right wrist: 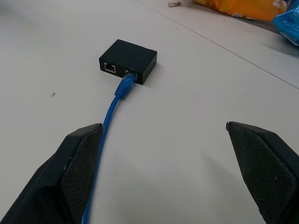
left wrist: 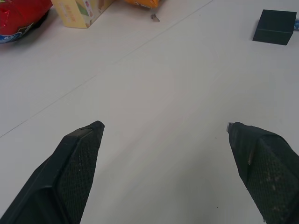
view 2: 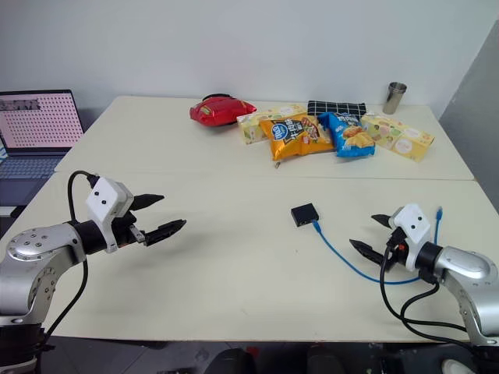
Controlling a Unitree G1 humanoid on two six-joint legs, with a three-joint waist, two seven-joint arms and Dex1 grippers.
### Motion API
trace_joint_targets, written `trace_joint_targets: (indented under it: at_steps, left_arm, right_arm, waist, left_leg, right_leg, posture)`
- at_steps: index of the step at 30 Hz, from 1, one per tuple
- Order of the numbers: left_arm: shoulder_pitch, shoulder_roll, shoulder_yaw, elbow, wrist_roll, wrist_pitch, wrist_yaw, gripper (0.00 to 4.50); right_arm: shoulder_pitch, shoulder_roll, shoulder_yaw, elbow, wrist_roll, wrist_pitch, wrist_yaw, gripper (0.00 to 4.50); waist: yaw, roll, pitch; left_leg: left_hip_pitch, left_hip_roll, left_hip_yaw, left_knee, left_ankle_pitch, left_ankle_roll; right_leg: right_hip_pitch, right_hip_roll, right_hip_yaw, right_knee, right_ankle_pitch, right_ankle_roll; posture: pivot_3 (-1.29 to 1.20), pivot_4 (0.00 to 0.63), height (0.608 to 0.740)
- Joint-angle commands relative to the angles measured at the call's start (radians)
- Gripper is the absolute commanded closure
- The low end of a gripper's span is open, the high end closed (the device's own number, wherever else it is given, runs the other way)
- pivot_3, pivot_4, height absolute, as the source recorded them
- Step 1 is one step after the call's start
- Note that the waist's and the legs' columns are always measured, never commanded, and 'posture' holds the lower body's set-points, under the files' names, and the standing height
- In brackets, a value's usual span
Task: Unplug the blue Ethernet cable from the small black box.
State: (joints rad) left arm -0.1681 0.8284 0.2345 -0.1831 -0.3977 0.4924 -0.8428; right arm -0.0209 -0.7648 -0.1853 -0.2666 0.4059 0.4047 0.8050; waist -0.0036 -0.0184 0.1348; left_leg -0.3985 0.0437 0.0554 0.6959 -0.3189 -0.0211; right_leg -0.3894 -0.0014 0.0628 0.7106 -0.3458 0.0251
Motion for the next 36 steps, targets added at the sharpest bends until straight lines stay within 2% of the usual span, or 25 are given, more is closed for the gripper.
trace_joint_targets:
  at_steps: [1, 16, 24, 31, 35, 36]
  left_arm:
    - [-0.012, 0.0, 0.011, -0.038, -0.021, -0.006, -0.01, 0.0]
    - [0.002, -0.003, -0.028, -0.073, -0.024, -0.004, -0.044, 0.0]
    - [0.047, 0.021, -0.17, -0.172, -0.067, -0.018, -0.217, 0.0]
    - [-0.067, -0.056, -0.275, -0.135, -0.042, -0.032, -0.211, 0.0]
    - [-0.099, -0.092, -0.295, -0.111, -0.033, -0.04, -0.205, 0.0]
    - [-0.103, -0.097, -0.296, -0.107, -0.032, -0.04, -0.203, 0.0]
  right_arm:
    - [-0.015, -0.007, -0.037, -0.013, -0.003, -0.024, -0.003, 0.03]
    - [0.002, 0.032, 0.002, -0.061, -0.024, -0.012, -0.052, 0.03]
    - [-0.015, 0.198, 0.173, -0.111, -0.138, 0.037, -0.237, 0.03]
    - [-0.129, 0.332, 0.249, 0.048, -0.246, 0.037, -0.376, 0.03]
    - [-0.182, 0.376, 0.27, 0.125, -0.292, 0.046, -0.415, 0.03]
    - [-0.189, 0.383, 0.272, 0.133, -0.295, 0.052, -0.417, 0.21]
  waist:
    - [0.0, 0.0, 0.0]
    - [0.0, 0.0, 0.0]
    - [-0.001, 0.0, 0.0]
    - [0.001, 0.0, 0.0]
    - [-0.004, 0.0, 0.0]
    - [-0.004, 0.0, 0.0]
  left_leg:
    - [0.0, 0.0, 0.0, 0.0, 0.0, 0.0]
    - [0.0, 0.0, 0.0, 0.0, 0.0, 0.0]
    - [0.0, 0.0, 0.0, 0.0, 0.0, 0.0]
    - [0.0, -0.001, -0.001, 0.001, 0.0, 0.0]
    - [0.0, -0.001, -0.001, 0.001, 0.0, 0.0]
    - [0.0, -0.001, -0.001, 0.0, 0.0, 0.0]
  right_leg:
    - [0.0, 0.0, 0.0, 0.0, 0.0, 0.0]
    - [0.0, 0.0, 0.0, 0.0, 0.0, 0.0]
    - [0.0, 0.0, 0.0, 0.0, 0.0, 0.0]
    - [0.0, 0.0, 0.0, 0.0, 0.0, 0.0]
    - [0.0, 0.0, 0.0, 0.001, 0.0, 0.0]
    - [-0.001, 0.0, 0.0, 0.001, 0.0, 0.0]
  posture:
    - [0.0, 0.15, 0.74]
    - [0.0, 0.15, 0.74]
    - [0.0, 0.15, 0.74]
    - [0.0, 0.15, 0.74]
    - [0.0, 0.15, 0.74]
    - [0.0, 0.15, 0.74]
